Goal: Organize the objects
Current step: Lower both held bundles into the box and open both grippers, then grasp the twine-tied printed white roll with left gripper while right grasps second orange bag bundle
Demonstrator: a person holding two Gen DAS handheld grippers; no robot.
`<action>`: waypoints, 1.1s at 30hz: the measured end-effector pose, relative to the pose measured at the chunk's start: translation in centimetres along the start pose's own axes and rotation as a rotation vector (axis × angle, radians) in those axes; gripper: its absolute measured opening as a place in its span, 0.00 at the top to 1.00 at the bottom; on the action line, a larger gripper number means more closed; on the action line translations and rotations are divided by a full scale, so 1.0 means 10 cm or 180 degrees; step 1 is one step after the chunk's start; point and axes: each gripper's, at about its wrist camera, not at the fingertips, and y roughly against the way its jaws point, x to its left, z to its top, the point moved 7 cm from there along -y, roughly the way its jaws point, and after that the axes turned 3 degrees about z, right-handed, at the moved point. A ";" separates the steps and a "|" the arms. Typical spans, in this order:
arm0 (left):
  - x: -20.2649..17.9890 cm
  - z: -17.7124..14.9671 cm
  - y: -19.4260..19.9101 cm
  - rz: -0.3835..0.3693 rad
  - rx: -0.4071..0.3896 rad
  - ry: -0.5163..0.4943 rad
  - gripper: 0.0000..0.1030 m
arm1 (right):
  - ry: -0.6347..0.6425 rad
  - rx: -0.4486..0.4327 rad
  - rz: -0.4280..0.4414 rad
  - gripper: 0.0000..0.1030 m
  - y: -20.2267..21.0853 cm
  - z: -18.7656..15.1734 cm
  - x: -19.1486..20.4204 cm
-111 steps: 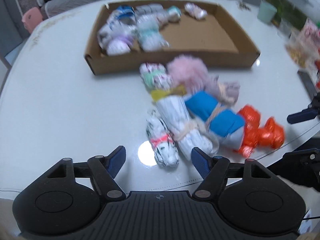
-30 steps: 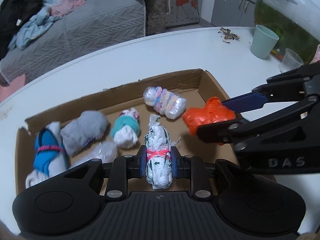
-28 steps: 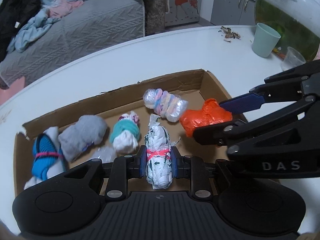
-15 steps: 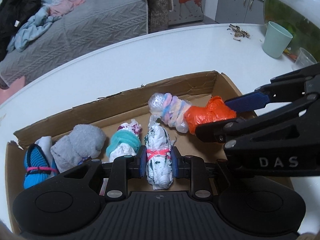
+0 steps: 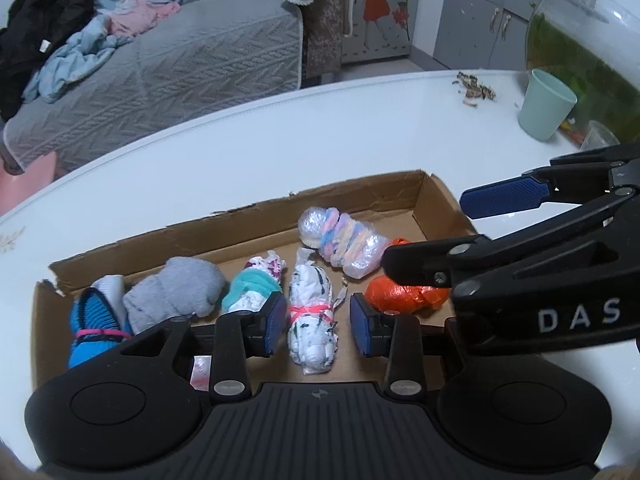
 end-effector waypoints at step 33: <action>0.33 -2.18 1.23 0.0224 0.0455 0.1069 0.21 | -0.0762 0.0790 0.0053 0.25 0.57 -1.78 0.79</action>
